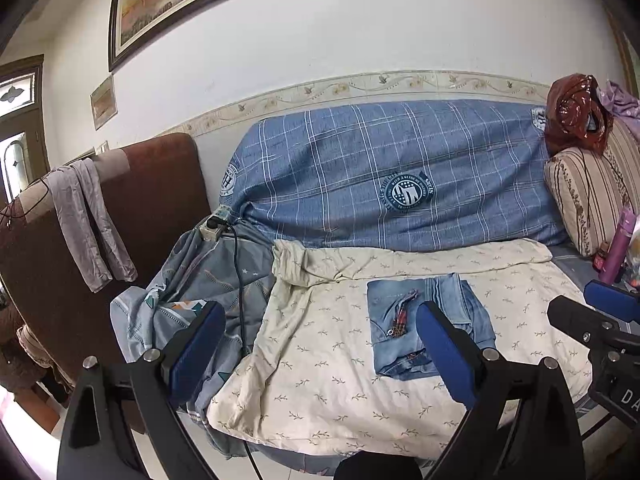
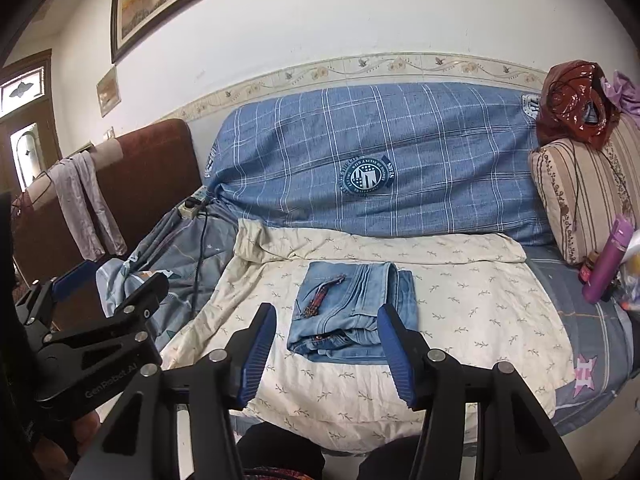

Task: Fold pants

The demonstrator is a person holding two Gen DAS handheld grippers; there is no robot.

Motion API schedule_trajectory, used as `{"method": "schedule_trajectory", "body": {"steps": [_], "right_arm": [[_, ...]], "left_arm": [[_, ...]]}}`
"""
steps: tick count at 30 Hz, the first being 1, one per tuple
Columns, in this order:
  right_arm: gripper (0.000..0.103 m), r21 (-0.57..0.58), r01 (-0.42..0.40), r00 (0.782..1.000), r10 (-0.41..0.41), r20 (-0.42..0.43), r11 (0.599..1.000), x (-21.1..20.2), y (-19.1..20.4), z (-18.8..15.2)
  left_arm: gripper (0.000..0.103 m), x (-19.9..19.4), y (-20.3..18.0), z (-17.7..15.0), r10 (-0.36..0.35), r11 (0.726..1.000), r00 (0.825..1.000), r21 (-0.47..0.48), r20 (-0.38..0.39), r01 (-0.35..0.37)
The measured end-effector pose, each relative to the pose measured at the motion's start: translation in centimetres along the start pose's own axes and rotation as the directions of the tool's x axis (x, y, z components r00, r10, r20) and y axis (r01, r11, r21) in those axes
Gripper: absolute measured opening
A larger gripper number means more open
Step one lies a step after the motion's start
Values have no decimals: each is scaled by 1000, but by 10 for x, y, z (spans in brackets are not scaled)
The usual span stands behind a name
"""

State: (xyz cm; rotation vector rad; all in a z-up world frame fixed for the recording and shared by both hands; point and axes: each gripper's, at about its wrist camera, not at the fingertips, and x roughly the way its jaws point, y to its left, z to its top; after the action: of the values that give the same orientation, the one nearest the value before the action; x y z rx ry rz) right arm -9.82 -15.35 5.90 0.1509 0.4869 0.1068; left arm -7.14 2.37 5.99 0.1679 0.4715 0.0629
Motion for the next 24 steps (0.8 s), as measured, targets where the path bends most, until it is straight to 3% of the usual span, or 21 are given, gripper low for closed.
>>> {"method": "schedule_trajectory", "body": {"steps": [24], "right_arm": [[57,6,-10,1000,11,-12,1000,23,-5,7]], "left_arm": [[98,11,4,12,19,1000,999,-25,29,-19]]}}
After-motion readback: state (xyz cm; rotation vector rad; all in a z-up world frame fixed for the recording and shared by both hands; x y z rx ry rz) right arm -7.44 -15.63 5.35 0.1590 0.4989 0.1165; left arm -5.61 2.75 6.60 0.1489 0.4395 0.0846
